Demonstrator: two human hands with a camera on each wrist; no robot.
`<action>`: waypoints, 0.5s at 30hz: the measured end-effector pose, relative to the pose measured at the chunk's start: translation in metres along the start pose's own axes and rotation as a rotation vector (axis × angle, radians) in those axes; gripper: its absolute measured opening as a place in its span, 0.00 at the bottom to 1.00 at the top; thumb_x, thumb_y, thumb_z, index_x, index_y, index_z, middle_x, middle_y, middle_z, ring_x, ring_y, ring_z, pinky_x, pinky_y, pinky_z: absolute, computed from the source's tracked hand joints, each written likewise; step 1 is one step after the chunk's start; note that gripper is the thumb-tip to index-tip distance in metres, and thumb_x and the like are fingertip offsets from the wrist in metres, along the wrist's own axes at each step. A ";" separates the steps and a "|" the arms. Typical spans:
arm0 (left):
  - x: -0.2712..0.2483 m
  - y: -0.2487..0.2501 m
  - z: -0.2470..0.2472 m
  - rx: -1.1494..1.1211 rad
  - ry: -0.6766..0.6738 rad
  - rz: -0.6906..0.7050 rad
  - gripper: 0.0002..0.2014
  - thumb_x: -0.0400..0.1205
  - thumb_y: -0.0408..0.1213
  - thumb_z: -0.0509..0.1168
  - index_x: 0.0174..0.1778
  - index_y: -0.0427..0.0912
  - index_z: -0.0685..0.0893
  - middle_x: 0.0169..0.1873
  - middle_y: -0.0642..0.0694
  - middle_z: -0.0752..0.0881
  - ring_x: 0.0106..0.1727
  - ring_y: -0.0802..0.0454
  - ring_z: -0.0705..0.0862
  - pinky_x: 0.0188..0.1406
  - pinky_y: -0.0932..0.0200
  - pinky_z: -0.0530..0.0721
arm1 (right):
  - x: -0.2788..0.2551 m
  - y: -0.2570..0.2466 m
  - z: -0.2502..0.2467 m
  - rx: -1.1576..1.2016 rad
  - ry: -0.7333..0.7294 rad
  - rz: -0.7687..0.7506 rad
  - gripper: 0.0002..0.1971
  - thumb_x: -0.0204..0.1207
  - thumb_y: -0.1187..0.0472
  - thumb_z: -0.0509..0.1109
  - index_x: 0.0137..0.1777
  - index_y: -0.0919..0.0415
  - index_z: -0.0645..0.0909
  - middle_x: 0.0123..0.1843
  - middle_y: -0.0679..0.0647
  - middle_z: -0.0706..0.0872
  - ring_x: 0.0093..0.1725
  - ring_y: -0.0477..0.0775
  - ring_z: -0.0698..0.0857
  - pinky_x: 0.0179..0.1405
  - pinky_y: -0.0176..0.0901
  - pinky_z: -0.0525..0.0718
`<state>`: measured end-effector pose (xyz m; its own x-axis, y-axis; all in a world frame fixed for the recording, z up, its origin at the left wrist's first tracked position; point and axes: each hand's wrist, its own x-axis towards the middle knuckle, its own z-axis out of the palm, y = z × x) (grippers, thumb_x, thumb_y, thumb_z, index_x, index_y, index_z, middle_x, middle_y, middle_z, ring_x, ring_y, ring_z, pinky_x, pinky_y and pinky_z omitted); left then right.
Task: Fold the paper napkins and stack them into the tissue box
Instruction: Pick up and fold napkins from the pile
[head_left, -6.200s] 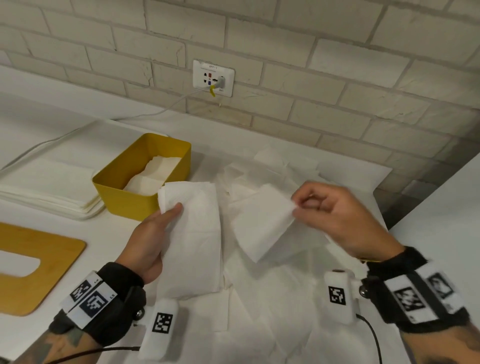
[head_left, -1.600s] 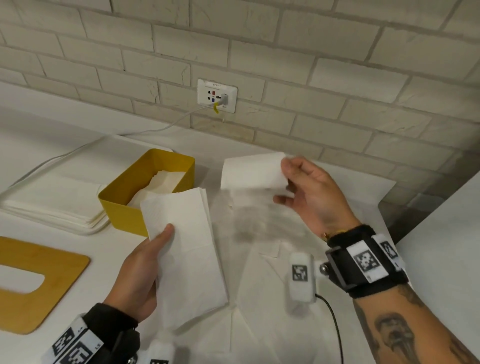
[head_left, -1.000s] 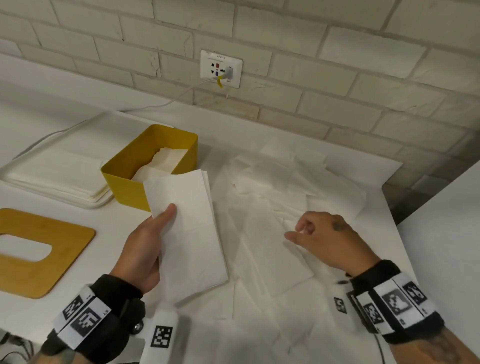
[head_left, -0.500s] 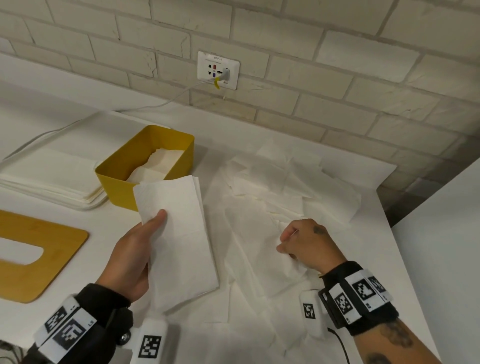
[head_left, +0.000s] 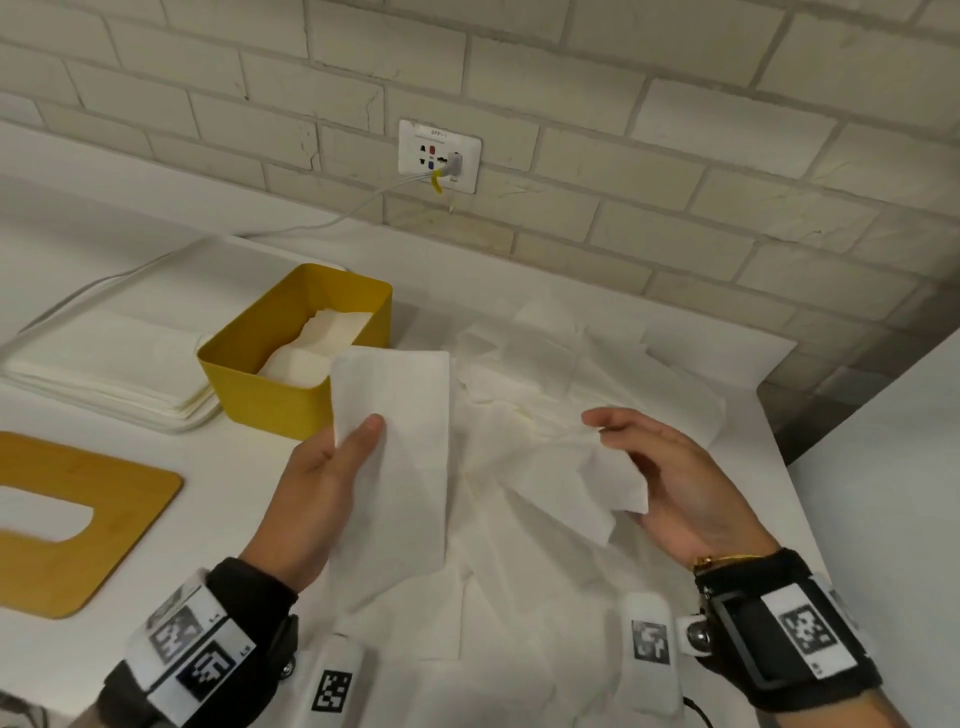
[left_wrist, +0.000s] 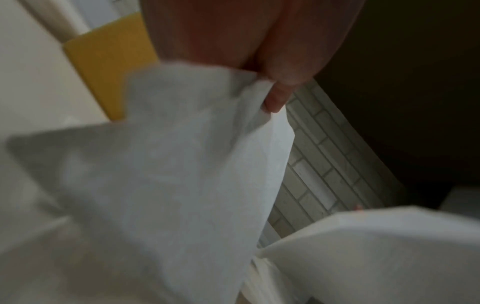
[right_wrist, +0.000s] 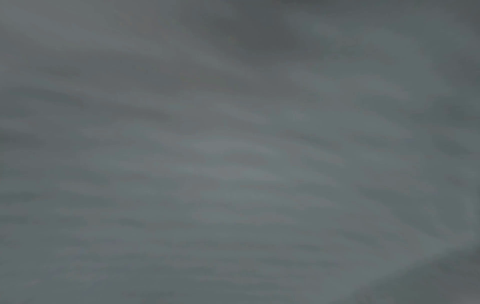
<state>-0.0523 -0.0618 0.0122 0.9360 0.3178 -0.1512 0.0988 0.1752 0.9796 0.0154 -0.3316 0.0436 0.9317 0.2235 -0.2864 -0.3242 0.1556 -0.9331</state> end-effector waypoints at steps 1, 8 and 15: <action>0.000 0.003 0.002 0.041 0.013 0.057 0.09 0.88 0.46 0.63 0.55 0.51 0.89 0.47 0.57 0.94 0.48 0.57 0.92 0.47 0.55 0.85 | -0.004 -0.003 0.005 0.004 -0.014 -0.023 0.11 0.73 0.71 0.70 0.46 0.59 0.93 0.47 0.56 0.88 0.50 0.57 0.82 0.47 0.45 0.82; 0.015 0.005 0.012 -0.207 -0.053 -0.283 0.11 0.89 0.41 0.64 0.62 0.42 0.87 0.49 0.42 0.95 0.48 0.42 0.93 0.49 0.46 0.88 | -0.018 -0.031 0.040 -0.087 -0.072 -0.511 0.15 0.74 0.70 0.68 0.44 0.52 0.93 0.37 0.50 0.82 0.38 0.53 0.72 0.35 0.39 0.73; 0.006 -0.004 0.019 -0.395 -0.274 -0.385 0.21 0.86 0.45 0.62 0.70 0.39 0.86 0.63 0.35 0.90 0.63 0.34 0.90 0.62 0.39 0.85 | -0.017 -0.010 0.060 -0.339 -0.177 -0.498 0.15 0.75 0.73 0.69 0.45 0.53 0.93 0.35 0.56 0.81 0.29 0.46 0.71 0.28 0.32 0.69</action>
<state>-0.0400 -0.0787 0.0095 0.9161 -0.0783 -0.3933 0.3631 0.5780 0.7308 -0.0073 -0.2797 0.0713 0.9070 0.3629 0.2138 0.2390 -0.0254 -0.9707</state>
